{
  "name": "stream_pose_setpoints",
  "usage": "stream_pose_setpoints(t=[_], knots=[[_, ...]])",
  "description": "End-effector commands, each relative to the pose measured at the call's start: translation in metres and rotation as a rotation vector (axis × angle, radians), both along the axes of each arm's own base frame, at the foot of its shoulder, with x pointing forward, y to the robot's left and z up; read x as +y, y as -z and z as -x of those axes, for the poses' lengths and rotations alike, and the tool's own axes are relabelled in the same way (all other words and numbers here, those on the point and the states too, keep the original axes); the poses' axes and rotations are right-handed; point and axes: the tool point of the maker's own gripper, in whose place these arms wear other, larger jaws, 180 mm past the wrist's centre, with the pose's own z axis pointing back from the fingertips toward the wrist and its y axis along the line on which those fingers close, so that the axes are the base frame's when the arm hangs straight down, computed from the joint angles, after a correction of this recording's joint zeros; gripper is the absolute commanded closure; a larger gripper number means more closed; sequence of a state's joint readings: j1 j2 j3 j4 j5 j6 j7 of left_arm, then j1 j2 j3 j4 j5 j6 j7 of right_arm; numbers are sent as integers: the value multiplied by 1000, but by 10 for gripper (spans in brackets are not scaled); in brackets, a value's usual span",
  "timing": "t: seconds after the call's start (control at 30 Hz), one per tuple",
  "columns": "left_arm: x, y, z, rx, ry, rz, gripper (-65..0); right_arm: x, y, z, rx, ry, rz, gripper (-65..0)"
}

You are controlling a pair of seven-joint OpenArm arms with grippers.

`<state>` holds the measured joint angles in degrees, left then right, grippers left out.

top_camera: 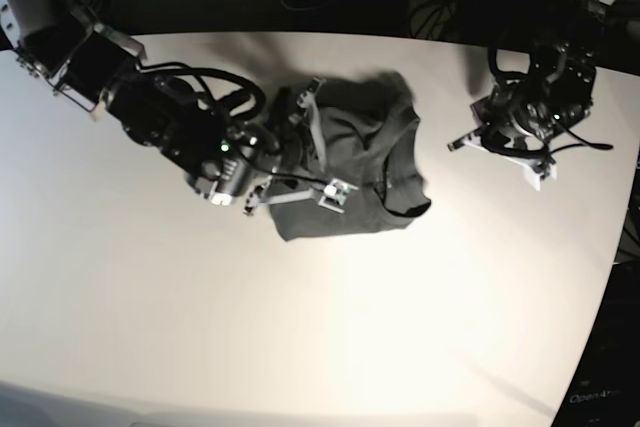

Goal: Fold the T-shirt properly

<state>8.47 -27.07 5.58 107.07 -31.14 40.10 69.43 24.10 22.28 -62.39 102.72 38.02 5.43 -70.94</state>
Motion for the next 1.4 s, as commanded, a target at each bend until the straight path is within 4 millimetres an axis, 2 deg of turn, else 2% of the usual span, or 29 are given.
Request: stream_pose_setpoints(t=[0.0,0.13,0.27,0.43,0.53,0.67,0.9,1.03,1.23,1.37], knots=[[1,-6,-5,-29,5,-7,-31,5,-16,-13,-48,-9,-31,-1],[-2,-2,3,-11,4,1,-31,7,-24,-22,-79,-11,-41,-1],[-22,-6,7,-23,14,52,-31,11,-29,-28,-100,-13,-59,-1],[-35,0,15,-4,40,65,-31,22,-41,-36,-154,-83,-96,-1],[-37,5,22,17,44,67,-31,27,-47,-38,-191,-166,-114,-1],[-40,6,25,22,44,77,-31,24,-46,-54,-203,-165,-82,-1],[-55,13,35,52,64,101,-31,57,-59,-50,-270,-321,-80,-1],[-59,14,36,53,63,112,-31,62,-49,-51,-269,-457,-83,-1],[-65,17,44,71,55,129,-31,53,-31,-70,-242,-501,-86,-1],[-65,18,44,73,55,129,-31,40,-24,-93,-341,-511,41,-1]])
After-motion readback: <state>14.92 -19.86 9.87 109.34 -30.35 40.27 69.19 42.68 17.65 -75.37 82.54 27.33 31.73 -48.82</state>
